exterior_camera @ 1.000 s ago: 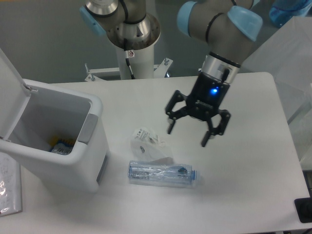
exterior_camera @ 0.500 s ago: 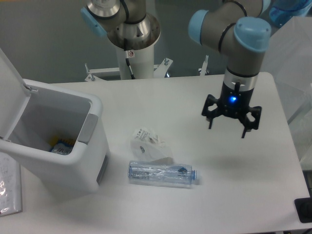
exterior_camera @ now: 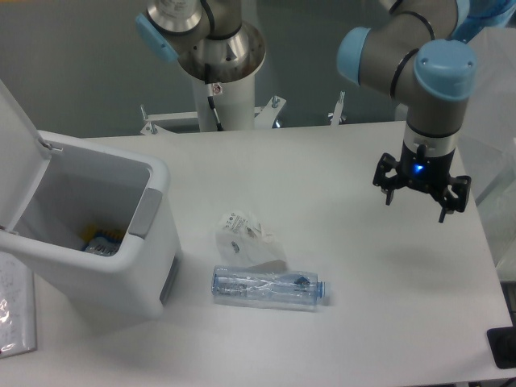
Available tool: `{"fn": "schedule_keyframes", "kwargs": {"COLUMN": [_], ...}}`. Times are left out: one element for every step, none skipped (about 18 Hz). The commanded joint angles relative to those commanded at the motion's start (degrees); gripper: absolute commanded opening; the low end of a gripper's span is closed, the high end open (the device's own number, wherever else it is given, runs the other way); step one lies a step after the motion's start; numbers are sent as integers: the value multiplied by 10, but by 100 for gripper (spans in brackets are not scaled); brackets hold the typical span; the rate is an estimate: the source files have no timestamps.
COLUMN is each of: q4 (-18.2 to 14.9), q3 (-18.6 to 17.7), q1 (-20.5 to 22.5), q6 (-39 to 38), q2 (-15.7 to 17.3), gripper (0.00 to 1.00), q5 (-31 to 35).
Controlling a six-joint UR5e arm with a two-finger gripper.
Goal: Open the trash can
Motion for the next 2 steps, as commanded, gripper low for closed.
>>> {"fn": "schedule_keyframes", "kwargs": {"q4": [1, 1], "q3": [-2, -2], "q1": [0, -1], "q6": [0, -1], "q2": [0, 0], "gripper": [100, 100], "q5": [1, 1]}}
